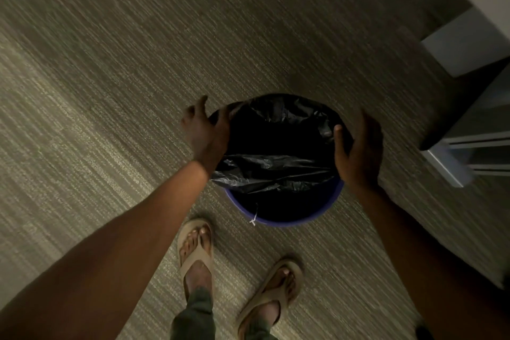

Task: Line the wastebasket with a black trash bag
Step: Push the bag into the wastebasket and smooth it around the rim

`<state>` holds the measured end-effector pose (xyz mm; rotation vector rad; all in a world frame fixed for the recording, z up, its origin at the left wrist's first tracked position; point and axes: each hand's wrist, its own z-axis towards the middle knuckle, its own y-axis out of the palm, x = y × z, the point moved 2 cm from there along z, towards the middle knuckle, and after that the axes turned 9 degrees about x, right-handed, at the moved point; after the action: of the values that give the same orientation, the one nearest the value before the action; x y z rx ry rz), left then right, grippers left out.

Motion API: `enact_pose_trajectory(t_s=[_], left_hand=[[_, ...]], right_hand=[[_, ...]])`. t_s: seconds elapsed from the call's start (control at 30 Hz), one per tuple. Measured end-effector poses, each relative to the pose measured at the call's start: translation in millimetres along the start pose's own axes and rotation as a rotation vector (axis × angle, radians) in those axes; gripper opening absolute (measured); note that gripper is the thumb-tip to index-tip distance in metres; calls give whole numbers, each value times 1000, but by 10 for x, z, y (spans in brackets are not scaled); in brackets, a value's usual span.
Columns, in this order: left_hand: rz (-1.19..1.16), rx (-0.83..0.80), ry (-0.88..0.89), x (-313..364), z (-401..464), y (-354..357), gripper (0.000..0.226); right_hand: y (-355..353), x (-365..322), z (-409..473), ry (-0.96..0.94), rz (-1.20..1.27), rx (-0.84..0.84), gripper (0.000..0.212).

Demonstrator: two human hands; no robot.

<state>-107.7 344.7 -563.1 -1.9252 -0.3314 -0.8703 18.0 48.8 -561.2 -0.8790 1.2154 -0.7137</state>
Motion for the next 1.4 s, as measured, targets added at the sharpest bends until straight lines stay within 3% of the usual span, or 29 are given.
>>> enact_pose_trajectory(t_s=[0.07, 0.17, 0.27, 0.37, 0.47, 0.57, 0.67, 0.87, 1.0, 1.07, 1.2, 1.27, 1.3, 1.4], left_hand=[[-32, 1, 176, 36, -171, -131, 44], [216, -198, 596, -22, -545, -198, 41], [513, -305, 715, -113, -855, -269, 49], [614, -318, 788, -205, -1042, -380, 51], [673, -302, 883, -271, -1259, -467, 53], [690, -332, 892, -386, -1489, -498, 61], [711, -333, 937, -549, -1621, -473, 61], [733, -387, 927, -786, -1586, -397, 60], [757, -454, 928, -920, -1615, -355, 58], [792, -495, 902, -1009, -1652, -335, 52], [816, -452, 918, -1229, -1713, -333, 38], [758, -451, 843, -1311, -1708, -343, 35], [661, -473, 689, -1325, -1701, -356, 35], [47, -391, -167, -1146, -1635, -415, 30]], right_hand=[[-117, -132, -130, -285, -27, 50, 58], [-150, -246, -381, -499, -138, -211, 68], [-202, -204, -553, -503, -233, -280, 57], [-369, -55, -708, -413, -190, -165, 33], [-535, 142, -954, -321, -141, -150, 24], [-595, 276, -1227, -317, -116, -201, 23], [-547, 363, -1399, -282, -143, -237, 30], [-363, 452, -1398, -293, -153, -366, 23], [-258, 509, -1397, -161, -14, -325, 30], [-238, 540, -1439, -253, -104, -340, 35], [-293, 623, -1550, -562, -450, -546, 56], [-292, 606, -1554, -485, -312, -556, 52], [-301, 550, -1533, -312, -146, -510, 43], [-352, 401, -1303, 665, 330, -92, 24]])
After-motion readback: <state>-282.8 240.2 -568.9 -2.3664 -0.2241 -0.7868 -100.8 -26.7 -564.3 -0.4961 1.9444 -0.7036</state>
